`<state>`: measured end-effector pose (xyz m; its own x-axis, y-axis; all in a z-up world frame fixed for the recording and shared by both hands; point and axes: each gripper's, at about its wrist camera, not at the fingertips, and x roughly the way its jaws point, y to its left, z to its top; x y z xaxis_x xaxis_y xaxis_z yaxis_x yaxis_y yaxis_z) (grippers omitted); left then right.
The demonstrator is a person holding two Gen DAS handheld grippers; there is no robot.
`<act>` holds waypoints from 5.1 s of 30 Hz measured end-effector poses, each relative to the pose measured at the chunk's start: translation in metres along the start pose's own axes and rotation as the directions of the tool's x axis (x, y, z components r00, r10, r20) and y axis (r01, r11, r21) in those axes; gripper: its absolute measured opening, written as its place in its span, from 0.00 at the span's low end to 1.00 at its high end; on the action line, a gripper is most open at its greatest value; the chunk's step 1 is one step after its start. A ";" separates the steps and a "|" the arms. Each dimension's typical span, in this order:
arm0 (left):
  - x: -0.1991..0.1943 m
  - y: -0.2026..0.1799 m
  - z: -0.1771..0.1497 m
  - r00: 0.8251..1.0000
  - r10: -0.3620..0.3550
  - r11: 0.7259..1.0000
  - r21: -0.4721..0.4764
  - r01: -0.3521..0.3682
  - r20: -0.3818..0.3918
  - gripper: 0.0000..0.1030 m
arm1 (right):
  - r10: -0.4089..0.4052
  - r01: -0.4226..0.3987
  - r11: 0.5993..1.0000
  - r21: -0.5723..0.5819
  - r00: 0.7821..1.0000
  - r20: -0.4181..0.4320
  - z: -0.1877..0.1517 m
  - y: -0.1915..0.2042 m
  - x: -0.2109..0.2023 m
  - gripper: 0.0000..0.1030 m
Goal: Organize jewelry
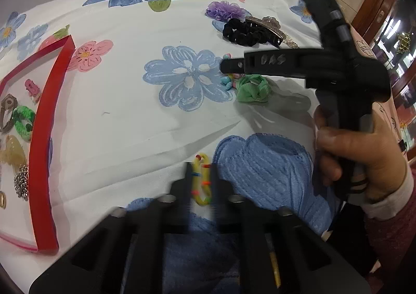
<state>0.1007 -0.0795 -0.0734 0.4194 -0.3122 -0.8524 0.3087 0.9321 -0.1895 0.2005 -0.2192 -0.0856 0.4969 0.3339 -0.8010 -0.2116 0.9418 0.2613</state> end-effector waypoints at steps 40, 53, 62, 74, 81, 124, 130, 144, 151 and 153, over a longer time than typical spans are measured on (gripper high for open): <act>-0.130 0.130 -0.025 0.960 0.129 0.939 -0.343 -0.038 0.248 0.04 | 0.329 -0.305 0.935 -0.182 0.937 0.115 -0.016 0.138 -0.077 0.12; -0.152 0.179 -0.050 0.945 0.209 0.893 -0.443 -0.079 0.252 0.04 | 0.391 -0.369 0.895 -0.251 0.919 0.042 -0.027 0.189 -0.060 0.12; -0.157 0.205 -0.064 0.941 0.236 0.866 -0.492 -0.091 0.242 0.04 | 0.422 -0.404 0.867 -0.292 0.907 0.000 -0.033 0.221 -0.051 0.12; -0.141 0.227 -0.072 0.950 0.266 0.854 -0.497 -0.152 0.166 0.04 | 0.438 -0.431 0.842 -0.325 0.897 -0.056 -0.039 0.256 -0.027 0.12; -0.120 0.238 -0.072 0.956 0.275 0.853 -0.486 -0.191 0.107 0.04 | 0.421 -0.429 0.850 -0.306 0.902 -0.094 -0.043 0.258 -0.001 0.12; -0.095 0.254 -0.076 0.962 0.270 0.819 -0.535 -0.208 0.038 0.43 | 0.375 -0.412 0.873 -0.262 0.909 -0.181 -0.049 0.242 0.033 0.31; -0.116 0.254 -0.083 0.959 0.267 0.803 -0.572 -0.167 0.095 0.57 | 0.396 -0.419 0.874 -0.247 0.908 -0.139 -0.045 0.236 0.020 0.38; -0.153 0.241 -0.118 0.945 0.290 0.764 -0.632 -0.133 0.152 0.82 | 0.476 -0.478 0.852 -0.212 0.877 -0.061 -0.049 0.225 -0.009 0.59; -0.161 0.219 -0.136 0.934 0.319 0.767 -0.623 -0.156 0.159 0.85 | 0.488 -0.483 0.853 -0.196 0.873 -0.030 -0.061 0.217 -0.018 0.64; -0.161 0.214 -0.138 0.935 0.317 0.769 -0.620 -0.157 0.156 0.86 | 0.488 -0.483 0.854 -0.195 0.872 -0.023 -0.064 0.215 -0.020 0.64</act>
<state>-0.0184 0.1957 -0.0443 0.6236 -0.0252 -0.7814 -0.3581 0.8792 -0.3142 0.0911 -0.0257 -0.0483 0.3104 0.7503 -0.5838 -0.5848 0.6348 0.5050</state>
